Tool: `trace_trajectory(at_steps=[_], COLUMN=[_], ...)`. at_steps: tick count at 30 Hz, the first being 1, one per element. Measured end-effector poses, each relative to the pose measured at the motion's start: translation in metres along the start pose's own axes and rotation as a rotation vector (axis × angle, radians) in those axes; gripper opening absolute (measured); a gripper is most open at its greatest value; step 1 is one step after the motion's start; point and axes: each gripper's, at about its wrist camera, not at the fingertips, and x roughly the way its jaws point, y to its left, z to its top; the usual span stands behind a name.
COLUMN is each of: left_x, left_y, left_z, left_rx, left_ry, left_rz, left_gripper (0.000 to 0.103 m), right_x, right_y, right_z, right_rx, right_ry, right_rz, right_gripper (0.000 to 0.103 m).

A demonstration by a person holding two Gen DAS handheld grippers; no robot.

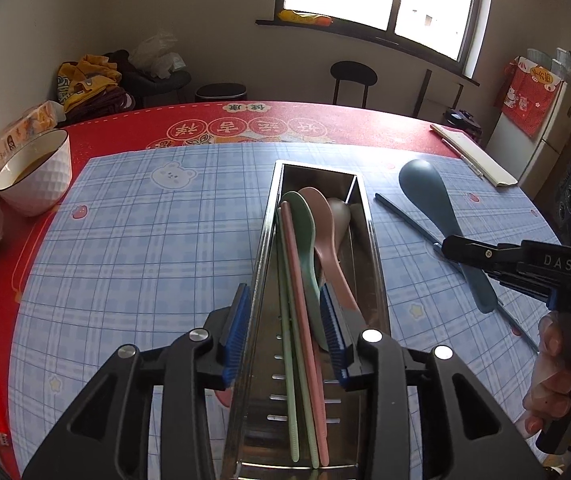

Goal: Organize utensils
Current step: 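Lower the pink chopstick into the caddy with the left tool while the right carries the blue spoon, then lower the blue spoon into the steel caddy and open the right tool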

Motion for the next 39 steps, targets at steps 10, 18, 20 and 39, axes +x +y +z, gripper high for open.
trace_trajectory(at_steps=[10,18,20,39], left_x=[-0.016,-0.016,-0.017,-0.022], left_y=[0.011,0.022,0.024,0.007], left_z=[-0.003,-0.004,-0.004,-0.001], left_rx=[0.003,-0.018,-0.023,-0.033], left_ry=[-0.051,-0.053,-0.055,-0.054], left_rz=[0.040,0.047,0.051,0.042], left_gripper=[0.083,0.095,0.096,0.096], right_x=[0.040,0.059,0.061,0.018], right_y=[0.034,0.035,0.036,0.024], right_z=[0.005,0.009,0.010,0.019], right_rx=[-0.012,0.007,0.005,-0.070], right_ry=[0.052,0.068,0.068,-0.001], right_rz=[-0.049,-0.091,-0.088,-0.099], right_gripper=[0.007,0.009,0.009,0.010])
